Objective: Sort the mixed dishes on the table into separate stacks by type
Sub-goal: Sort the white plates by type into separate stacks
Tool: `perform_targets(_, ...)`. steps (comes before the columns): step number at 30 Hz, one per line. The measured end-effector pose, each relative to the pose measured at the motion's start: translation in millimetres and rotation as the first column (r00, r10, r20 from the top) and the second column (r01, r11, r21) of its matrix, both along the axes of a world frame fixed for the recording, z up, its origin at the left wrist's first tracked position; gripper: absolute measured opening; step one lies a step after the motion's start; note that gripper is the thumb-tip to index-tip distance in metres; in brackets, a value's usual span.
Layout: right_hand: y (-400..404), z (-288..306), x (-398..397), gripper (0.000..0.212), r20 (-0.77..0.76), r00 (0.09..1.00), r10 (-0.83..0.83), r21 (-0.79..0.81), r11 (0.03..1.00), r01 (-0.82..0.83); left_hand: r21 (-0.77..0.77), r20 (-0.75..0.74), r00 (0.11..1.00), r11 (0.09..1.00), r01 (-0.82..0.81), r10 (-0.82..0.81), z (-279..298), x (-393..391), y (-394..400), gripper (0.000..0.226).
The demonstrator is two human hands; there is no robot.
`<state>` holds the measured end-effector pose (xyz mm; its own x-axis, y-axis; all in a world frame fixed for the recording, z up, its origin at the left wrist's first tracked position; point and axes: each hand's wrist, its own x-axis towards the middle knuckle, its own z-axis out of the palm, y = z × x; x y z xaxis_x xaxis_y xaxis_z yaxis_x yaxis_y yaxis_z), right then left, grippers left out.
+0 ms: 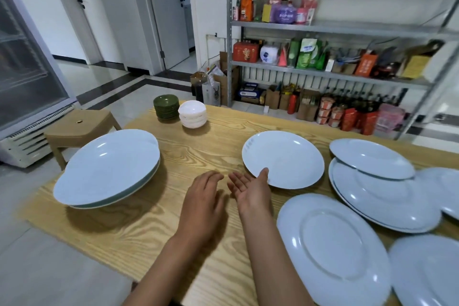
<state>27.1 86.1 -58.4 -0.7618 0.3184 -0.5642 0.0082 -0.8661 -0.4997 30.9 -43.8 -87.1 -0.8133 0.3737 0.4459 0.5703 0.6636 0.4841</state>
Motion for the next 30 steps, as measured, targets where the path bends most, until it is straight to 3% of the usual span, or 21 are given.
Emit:
perform_targets(4,10,1,-5,0.056,0.068,0.997,-0.021,-0.016,1.000,0.022,0.065,0.010,1.000,0.998,0.001,-0.001,-10,-4,11,0.040)
perform_targets(10,4,-14,-9,0.016,0.077,0.992,-0.102,0.026,0.995,0.100,0.161,0.075,0.995,0.984,-0.081,0.069,-9,-1,6,0.039)
perform_targets(16,-4,-15,-2,0.014,0.016,1.000,0.013,0.249,0.968,-0.016,0.163,-0.018,0.998,0.985,-0.053,0.056,-3,-2,8,0.056)
perform_targets(20,-10,-10,5,0.019,0.013,0.993,0.114,0.487,0.867,-0.106,0.161,-0.037,0.994,0.982,-0.100,0.107,-4,-2,10,0.069)
perform_targets(23,-14,-5,9,0.022,-0.005,0.983,0.182,0.573,0.806,-0.147,0.138,-0.059,0.993,0.986,-0.096,0.105,-4,-2,7,0.075)
perform_targets(27,-27,1,15,0.035,-0.051,0.977,0.207,0.630,0.766,-0.130,-0.041,-0.222,0.974,0.998,0.043,-0.051,-3,-6,-2,0.062)
perform_targets(30,-36,-1,17,0.038,-0.072,0.970,0.232,0.654,0.746,-0.130,-0.102,-0.278,0.959,0.994,0.035,-0.062,6,-9,-19,0.044)
